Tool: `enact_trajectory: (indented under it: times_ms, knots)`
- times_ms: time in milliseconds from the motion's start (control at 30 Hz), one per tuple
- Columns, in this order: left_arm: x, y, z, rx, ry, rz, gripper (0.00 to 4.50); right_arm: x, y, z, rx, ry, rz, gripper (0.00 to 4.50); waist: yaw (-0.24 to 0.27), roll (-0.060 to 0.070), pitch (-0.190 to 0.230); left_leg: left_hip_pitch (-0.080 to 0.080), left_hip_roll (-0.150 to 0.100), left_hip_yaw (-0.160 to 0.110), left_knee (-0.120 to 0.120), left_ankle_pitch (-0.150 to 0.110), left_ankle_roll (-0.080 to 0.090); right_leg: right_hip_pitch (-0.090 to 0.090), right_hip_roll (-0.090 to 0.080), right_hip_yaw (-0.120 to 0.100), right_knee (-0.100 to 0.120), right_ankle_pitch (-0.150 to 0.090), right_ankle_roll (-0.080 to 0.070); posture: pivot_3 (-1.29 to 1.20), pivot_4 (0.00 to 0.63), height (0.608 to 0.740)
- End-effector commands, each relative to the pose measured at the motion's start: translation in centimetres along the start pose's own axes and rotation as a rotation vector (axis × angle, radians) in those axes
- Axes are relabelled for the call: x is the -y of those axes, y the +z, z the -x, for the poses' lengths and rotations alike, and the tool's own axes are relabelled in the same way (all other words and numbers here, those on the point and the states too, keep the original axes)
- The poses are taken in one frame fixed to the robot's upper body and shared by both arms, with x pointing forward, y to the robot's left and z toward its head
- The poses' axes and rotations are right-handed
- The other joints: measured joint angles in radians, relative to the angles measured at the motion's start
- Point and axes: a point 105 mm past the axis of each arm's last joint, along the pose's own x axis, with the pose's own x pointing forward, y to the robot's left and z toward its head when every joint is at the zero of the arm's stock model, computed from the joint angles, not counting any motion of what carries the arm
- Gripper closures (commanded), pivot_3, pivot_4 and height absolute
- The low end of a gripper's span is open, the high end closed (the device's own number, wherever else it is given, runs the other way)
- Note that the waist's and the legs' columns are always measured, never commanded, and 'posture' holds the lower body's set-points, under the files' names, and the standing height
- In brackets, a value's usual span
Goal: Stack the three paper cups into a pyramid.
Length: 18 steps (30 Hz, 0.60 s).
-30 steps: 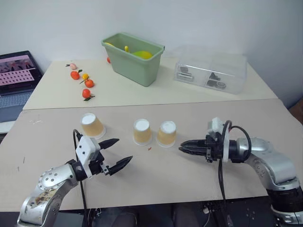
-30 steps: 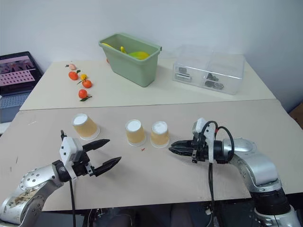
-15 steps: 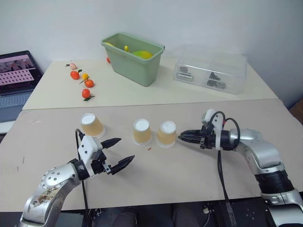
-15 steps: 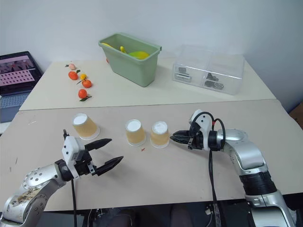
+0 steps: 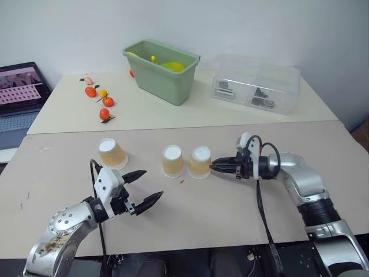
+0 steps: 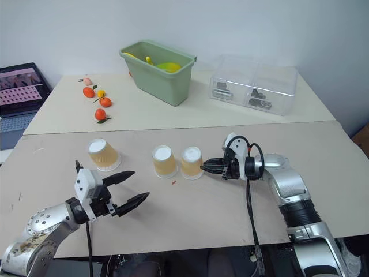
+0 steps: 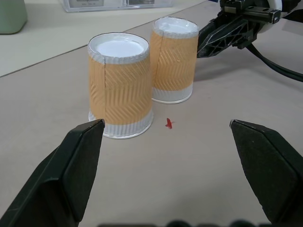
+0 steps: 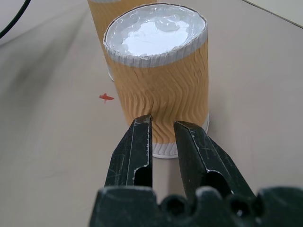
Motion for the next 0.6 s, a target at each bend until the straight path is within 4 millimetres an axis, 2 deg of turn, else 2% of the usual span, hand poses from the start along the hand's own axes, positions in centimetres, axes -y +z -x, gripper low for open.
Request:
enact_trajectory:
  times_ms: [33, 167, 267, 467, 533, 600]
  knots:
    - [0.0, 1.2, 0.2, 0.037, 0.01, -0.045, 0.0, -0.1, 1.5, -0.5, 0.047, 0.02, 0.051, 3.42, 0.0, 0.0, 0.0, 0.0, 0.0, 0.0, 0.0, 0.0, 0.0, 0.0, 0.0, 0.0, 0.0, 0.0, 0.0, 0.0, 0.15, 0.74]
    - [0.0, 1.2, 0.2, 0.04, 0.011, -0.045, 0.0, 0.0, 1.4, -0.8, 0.053, 0.021, 0.044, 3.42, 0.0, 0.0, 0.0, 0.0, 0.0, 0.0, 0.0, 0.0, 0.0, 0.0, 0.0, 0.0, 0.0, 0.0, 0.0, 0.0, 0.15, 0.74]
    - [-0.2, 1.1, 0.2, 0.044, 0.023, -0.038, 0.0, 0.2, 1.0, -0.1, 0.039, 0.016, 0.043, 3.42, 0.0, 0.0, 0.0, 0.0, 0.0, 0.0, 0.0, 0.0, 0.0, 0.0, 0.0, 0.0, 0.0, 0.0, 0.0, 0.0, 0.15, 0.74]
    - [-2.1, 1.7, 2.3, 0.132, 0.181, 0.09, 0.0, 1.3, 0.6, 3.8, -0.017, -0.016, 0.044, 3.42, 0.002, 0.0, 0.0, 0.0, 0.0, 0.0, 0.0, 0.0, 0.0, 0.0, 0.0, 0.0, 0.0, 0.0, 0.0, 0.0, 0.15, 0.74]
    - [-2.9, 1.5, 3.2, 0.138, 0.241, 0.109, 0.0, 2.2, 1.2, 5.1, -0.013, -0.067, 0.06, 3.42, -0.001, 0.0, 0.0, 0.0, 0.0, 0.0, 0.0, 0.0, 0.0, 0.0, 0.0, 0.0, 0.0, 0.0, 0.0, 0.0, 0.15, 0.74]
    - [-3.6, 1.3, 3.9, 0.139, 0.304, 0.118, 0.0, 2.1, 2.2, 6.2, 0.013, -0.07, 0.069, 3.42, -0.002, 0.0, 0.0, 0.0, 0.0, 0.0, 0.0, 0.0, 0.0, 0.0, 0.0, 0.0, 0.0, 0.0, 0.0, 0.0, 0.15, 0.74]
